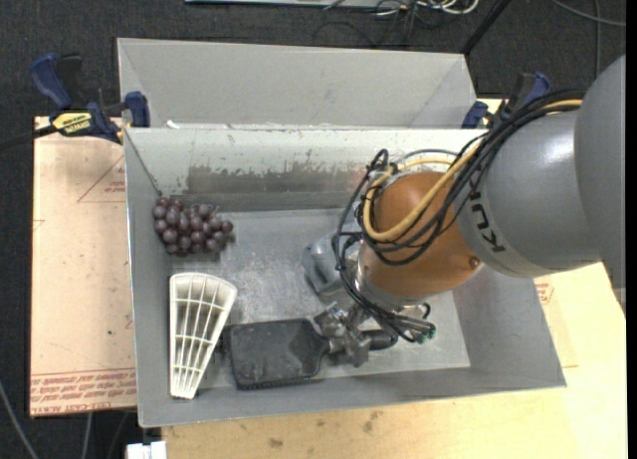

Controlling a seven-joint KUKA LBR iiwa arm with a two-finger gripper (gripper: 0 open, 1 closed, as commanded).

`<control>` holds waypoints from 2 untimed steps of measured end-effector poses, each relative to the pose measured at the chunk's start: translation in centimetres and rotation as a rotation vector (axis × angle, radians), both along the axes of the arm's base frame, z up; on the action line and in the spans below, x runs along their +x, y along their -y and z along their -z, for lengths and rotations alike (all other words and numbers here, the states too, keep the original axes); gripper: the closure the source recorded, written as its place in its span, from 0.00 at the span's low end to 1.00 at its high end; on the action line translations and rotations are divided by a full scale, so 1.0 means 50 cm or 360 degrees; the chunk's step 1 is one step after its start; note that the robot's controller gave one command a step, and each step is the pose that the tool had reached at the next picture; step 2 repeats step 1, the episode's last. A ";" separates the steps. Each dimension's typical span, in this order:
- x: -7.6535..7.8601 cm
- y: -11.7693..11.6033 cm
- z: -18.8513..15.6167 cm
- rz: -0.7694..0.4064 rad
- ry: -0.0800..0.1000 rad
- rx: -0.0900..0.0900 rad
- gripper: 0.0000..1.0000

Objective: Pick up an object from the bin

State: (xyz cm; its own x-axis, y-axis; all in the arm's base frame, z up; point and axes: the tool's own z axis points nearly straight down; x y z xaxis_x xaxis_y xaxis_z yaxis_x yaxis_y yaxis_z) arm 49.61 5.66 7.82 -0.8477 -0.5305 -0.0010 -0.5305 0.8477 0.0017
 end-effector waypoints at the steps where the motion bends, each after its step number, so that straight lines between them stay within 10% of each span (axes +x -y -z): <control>1: 0.021 0.082 -0.405 0.0081 -0.0003 -0.0001 1.00; 2: 0.021 0.082 -0.405 0.0081 -0.0003 -0.0001 1.00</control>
Offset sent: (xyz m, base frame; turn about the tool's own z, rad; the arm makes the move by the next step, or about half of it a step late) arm 0.0000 0.0000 0.0000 0.0000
